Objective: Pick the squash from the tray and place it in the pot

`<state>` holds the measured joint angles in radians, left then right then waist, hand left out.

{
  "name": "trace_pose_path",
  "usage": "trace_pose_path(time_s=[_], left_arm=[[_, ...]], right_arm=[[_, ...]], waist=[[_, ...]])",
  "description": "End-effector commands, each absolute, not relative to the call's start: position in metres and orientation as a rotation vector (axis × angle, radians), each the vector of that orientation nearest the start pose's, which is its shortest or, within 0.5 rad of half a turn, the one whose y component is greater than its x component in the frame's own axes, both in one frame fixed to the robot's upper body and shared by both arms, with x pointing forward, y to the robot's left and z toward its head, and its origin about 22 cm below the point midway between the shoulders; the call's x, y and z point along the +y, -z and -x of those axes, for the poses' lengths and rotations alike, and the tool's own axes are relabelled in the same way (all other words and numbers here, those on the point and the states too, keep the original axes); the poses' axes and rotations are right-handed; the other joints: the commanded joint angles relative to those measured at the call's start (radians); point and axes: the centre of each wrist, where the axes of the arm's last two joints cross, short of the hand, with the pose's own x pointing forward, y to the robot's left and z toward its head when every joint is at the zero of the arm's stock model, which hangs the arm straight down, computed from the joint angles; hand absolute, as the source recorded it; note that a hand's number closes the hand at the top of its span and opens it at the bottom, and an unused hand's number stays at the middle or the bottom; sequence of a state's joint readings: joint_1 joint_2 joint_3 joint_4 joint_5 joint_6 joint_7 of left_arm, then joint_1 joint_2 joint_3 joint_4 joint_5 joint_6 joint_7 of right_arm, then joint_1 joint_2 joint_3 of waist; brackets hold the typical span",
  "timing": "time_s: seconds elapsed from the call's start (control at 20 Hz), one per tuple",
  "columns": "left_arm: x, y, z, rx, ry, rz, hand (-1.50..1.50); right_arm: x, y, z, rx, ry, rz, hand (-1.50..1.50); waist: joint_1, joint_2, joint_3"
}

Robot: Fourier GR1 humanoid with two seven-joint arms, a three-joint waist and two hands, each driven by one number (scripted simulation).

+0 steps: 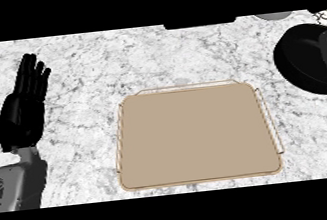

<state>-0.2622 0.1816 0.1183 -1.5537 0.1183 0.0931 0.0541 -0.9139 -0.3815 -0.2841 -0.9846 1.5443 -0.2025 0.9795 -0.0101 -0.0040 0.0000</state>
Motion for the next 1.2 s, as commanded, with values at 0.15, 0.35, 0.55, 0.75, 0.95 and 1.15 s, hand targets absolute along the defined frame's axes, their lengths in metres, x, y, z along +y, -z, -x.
trace_pose_path(time_s=[0.15, 0.35, 0.55, 0.75, 0.95, 1.15], left_arm=[[0.254, -0.066, -0.306, -1.766, -0.047, -0.101, 0.0], [0.242, -0.091, -0.31, -1.76, -0.049, -0.094, 0.0], [0.265, -0.087, -0.298, -1.747, -0.045, -0.098, 0.0], [0.266, -0.088, -0.309, -1.773, -0.056, -0.1, 0.0], [0.265, -0.08, -0.305, -1.781, -0.044, -0.1, 0.0], [0.253, -0.096, -0.303, -1.783, -0.051, -0.105, 0.0]], right_arm=[[-0.339, -0.178, -0.402, -0.78, -0.015, 1.826, 1.5], [-0.362, -0.161, -0.405, -0.756, 0.036, 1.803, 1.5], [-0.387, -0.121, -0.386, -0.653, -0.052, 1.698, 1.5], [-0.398, -0.104, -0.384, -0.691, 0.145, 1.469, -1.5], [-0.413, -0.114, -0.387, -0.824, 0.064, 1.391, -1.5], [-0.403, -0.101, -0.39, -0.925, 0.035, 1.437, -1.5]], waist=[[0.01, 0.005, 0.0], [0.019, 0.008, 0.001], [0.017, 0.005, 0.001], [0.018, 0.009, 0.002], [0.022, 0.009, 0.001], [0.024, 0.007, 0.001]])
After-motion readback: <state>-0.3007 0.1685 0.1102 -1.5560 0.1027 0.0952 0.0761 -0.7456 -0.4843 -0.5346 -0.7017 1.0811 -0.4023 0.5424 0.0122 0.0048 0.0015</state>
